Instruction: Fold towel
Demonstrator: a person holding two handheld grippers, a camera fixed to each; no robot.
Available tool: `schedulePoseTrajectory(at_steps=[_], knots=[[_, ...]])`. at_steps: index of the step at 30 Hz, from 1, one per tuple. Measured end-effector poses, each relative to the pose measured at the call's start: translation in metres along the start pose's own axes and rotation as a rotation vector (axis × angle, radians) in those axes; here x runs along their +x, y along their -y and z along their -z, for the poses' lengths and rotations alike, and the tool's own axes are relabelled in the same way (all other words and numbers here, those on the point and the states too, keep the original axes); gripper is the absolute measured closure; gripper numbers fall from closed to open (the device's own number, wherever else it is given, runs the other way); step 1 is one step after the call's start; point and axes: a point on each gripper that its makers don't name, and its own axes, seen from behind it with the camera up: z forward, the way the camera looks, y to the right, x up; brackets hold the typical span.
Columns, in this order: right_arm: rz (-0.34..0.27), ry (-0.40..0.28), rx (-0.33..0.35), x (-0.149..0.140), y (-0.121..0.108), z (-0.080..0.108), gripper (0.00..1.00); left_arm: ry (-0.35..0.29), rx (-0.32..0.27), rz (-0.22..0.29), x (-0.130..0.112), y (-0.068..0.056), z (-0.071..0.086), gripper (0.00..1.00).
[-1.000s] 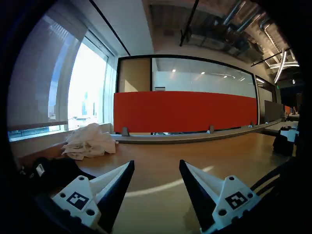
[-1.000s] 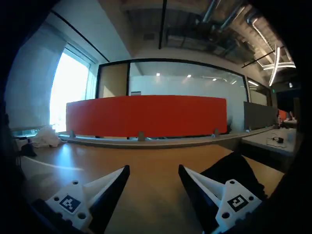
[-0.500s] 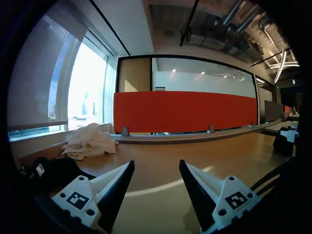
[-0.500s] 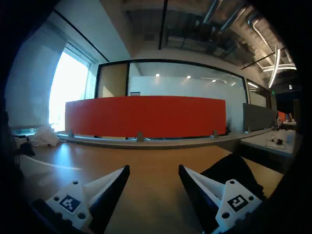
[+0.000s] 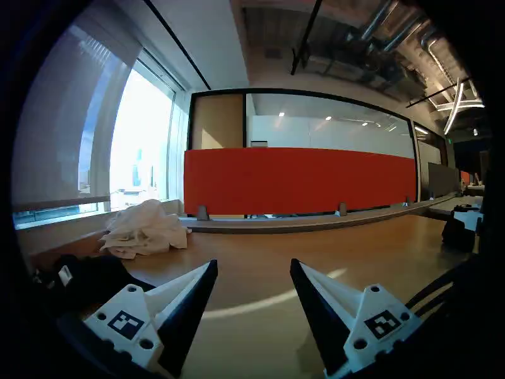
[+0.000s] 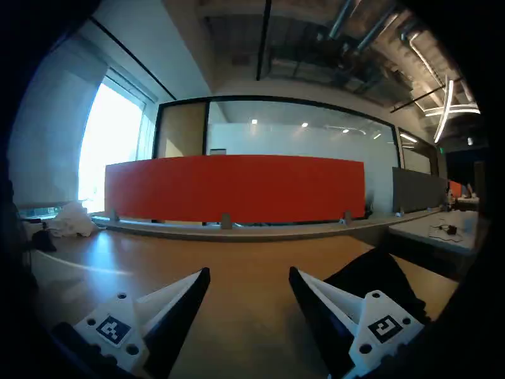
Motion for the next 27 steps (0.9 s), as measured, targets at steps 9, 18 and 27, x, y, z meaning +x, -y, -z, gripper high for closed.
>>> schedulePoseTrajectory(at_steps=[9,18,27], knots=[[-0.001,-0.001,0.005,-0.0001,0.0013,-0.0006,0.03,0.001,0.000,0.000,-0.0008,0.0005,0.0003,0.15],[-0.001,0.000,0.004,-0.0005,0.0017,-0.0013,0.03,0.001,0.000,-0.001,-0.0001,0.0005,0.0011,0.15],[-0.001,0.000,0.004,-0.0003,0.0016,-0.0011,0.03,0.001,0.000,0.000,0.0013,0.0004,0.0017,0.15]])
